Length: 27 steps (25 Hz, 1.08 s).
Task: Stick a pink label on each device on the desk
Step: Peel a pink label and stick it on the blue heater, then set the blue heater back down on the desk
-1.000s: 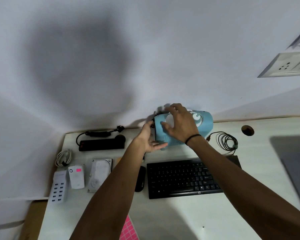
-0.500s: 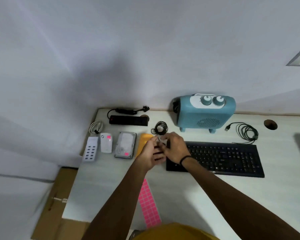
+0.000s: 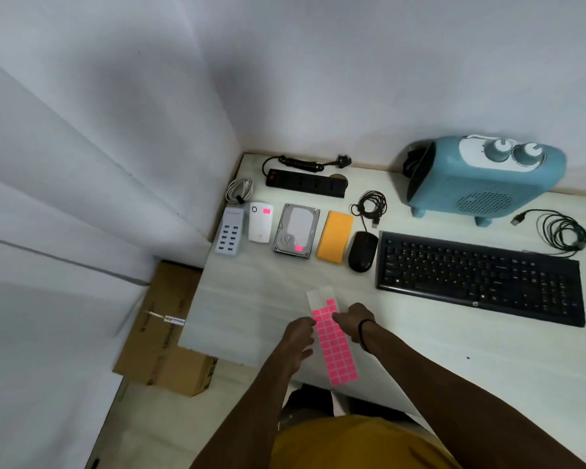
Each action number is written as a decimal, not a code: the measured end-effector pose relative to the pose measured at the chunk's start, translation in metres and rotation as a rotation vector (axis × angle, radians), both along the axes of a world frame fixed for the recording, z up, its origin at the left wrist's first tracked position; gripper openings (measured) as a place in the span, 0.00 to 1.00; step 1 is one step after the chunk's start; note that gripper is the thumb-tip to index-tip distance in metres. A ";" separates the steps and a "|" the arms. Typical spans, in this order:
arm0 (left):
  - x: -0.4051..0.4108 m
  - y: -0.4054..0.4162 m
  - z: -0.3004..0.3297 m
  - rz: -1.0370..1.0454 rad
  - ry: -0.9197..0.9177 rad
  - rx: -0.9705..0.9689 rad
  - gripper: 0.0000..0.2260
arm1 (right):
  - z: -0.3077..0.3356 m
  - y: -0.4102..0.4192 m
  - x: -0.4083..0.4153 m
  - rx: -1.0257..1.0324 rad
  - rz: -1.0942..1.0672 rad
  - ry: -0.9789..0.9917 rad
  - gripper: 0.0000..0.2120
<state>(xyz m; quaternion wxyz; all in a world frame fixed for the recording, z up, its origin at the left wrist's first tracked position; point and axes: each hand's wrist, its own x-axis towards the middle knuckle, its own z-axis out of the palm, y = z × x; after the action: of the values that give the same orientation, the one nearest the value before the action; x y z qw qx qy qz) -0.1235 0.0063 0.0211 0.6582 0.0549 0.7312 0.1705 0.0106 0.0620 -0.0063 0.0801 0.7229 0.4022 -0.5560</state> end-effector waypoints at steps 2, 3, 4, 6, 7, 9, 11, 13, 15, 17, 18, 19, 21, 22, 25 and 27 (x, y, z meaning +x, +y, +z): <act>0.004 0.002 0.000 0.005 -0.054 0.015 0.10 | -0.011 -0.004 -0.005 -0.039 -0.084 0.024 0.24; 0.006 0.003 0.002 0.001 -0.075 0.019 0.10 | -0.016 -0.005 -0.007 -0.052 -0.087 0.029 0.20; 0.007 0.004 0.003 0.001 -0.082 0.019 0.10 | -0.018 -0.006 -0.009 -0.057 -0.079 0.037 0.14; 0.005 0.007 0.006 0.013 -0.092 0.010 0.11 | -0.013 -0.010 -0.015 -0.052 -0.048 0.056 0.07; 0.004 0.008 0.007 0.013 -0.089 0.004 0.11 | -0.012 -0.012 -0.016 -0.046 -0.029 0.064 0.07; 0.000 0.007 0.005 -0.031 -0.076 0.016 0.11 | -0.008 -0.015 -0.019 -0.012 -0.047 0.062 0.10; -0.004 0.004 0.001 -0.142 -0.003 0.102 0.09 | 0.001 -0.013 -0.017 0.032 -0.136 0.102 0.09; -0.002 0.004 -0.005 -0.191 0.073 0.199 0.07 | 0.009 -0.010 -0.005 0.078 -0.233 0.169 0.06; 0.006 0.014 -0.002 -0.206 0.104 0.256 0.07 | 0.021 -0.007 0.013 0.128 -0.342 0.251 0.06; 0.026 0.028 0.010 -0.241 0.122 0.314 0.05 | 0.035 -0.009 0.038 0.202 -0.447 0.304 0.07; 0.041 0.035 0.018 -0.247 0.102 0.336 0.04 | 0.044 -0.011 0.055 0.245 -0.514 0.321 0.07; 0.054 0.042 0.022 -0.235 0.066 0.354 0.04 | 0.052 -0.012 0.069 0.284 -0.582 0.344 0.09; 0.102 0.050 0.039 -0.262 -0.028 0.407 0.04 | 0.067 -0.026 0.113 0.374 -0.739 0.375 0.12; 0.131 0.051 0.046 -0.282 -0.067 0.432 0.05 | 0.074 -0.036 0.139 0.422 -0.792 0.358 0.12; 0.219 0.039 0.069 -0.352 -0.194 0.494 0.05 | 0.095 -0.077 0.216 0.530 -0.877 0.212 0.06; 0.287 0.016 0.083 -0.462 -0.280 0.511 0.06 | 0.110 -0.116 0.276 0.592 -0.970 0.111 0.04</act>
<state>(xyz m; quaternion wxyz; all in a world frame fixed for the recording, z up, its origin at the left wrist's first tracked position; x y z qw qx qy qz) 0.1634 0.0220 0.1038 0.7380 0.3570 0.5365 0.2004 0.2869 -0.0540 0.1034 -0.4114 0.7861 0.1667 -0.4302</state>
